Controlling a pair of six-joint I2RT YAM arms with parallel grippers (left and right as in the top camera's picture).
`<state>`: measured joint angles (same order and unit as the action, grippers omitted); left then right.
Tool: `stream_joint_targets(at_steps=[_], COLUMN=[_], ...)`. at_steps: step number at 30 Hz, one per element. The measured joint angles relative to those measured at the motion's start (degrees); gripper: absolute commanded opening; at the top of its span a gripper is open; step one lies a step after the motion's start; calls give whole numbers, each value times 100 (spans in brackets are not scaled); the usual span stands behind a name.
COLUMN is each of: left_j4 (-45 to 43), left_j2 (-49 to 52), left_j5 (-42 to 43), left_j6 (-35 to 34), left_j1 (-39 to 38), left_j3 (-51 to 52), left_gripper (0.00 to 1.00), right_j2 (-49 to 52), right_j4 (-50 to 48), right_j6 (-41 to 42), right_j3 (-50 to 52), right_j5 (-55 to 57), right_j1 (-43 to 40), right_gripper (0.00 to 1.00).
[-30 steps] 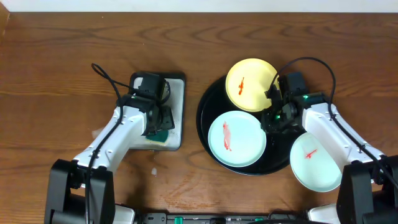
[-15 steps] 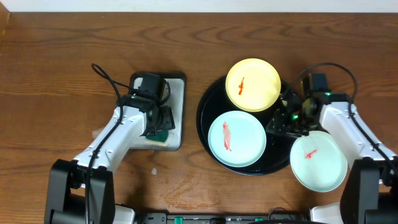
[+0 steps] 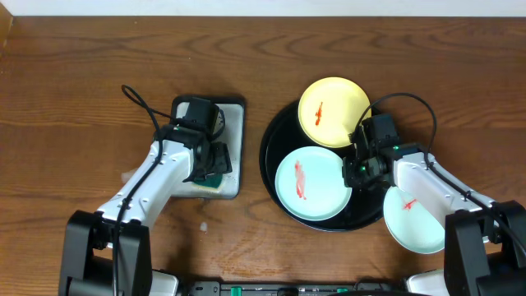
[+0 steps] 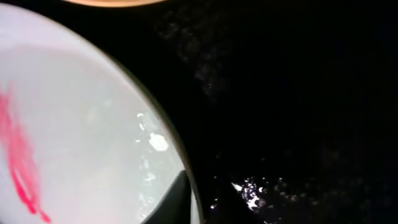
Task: Clean dirty plates on tray and stack at the side
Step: 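Lift the green plate with right gripper and tilt it up, then scrub the held green plate with the sponge in left gripper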
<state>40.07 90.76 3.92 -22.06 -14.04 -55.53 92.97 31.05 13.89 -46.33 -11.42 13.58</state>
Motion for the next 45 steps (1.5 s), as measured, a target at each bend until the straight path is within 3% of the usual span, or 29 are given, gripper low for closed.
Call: stream_joint_targets(at_steps=[2,9,13,18,20,21,22,29,37,45], left_j4=[0,-188,-804,-1056,-1130,-1169,-1182,-988,138,81], left_j2=[0,0,2,245,417,503,573,660,479,-173], left_j5=[0,0,-9,-46,-114,-146,-199,-330,-210,708], left_j6=[0,0,-15,2,-11,-17,13,2,2,-173], left_j1=[0,0,0,0,0,0,0,37,28,-509], left_j3=[0,22,247,431,431,428,420,317,-225,-822], left_gripper=[75,75,54,48,28,14,8,7,7,7], right_j2=[0,-9,-15,-24,-24,-24,-24,-24,-24,-24], right_j4=[7,-105,-166,-195,-197,-197,-199,-199,-175,-177], right_j6=[72,433,498,503,503,503,503,503,498,192], right_j3=[0,63,92,107,107,107,107,107,107,107], right_j5=[-2,11,11,11,11,11,11,11,11,-55], right_j1=[0,0,0,0,0,0,0,0,0,0], right_gripper=[1,1,1,1,1,1,1,1,1,1])
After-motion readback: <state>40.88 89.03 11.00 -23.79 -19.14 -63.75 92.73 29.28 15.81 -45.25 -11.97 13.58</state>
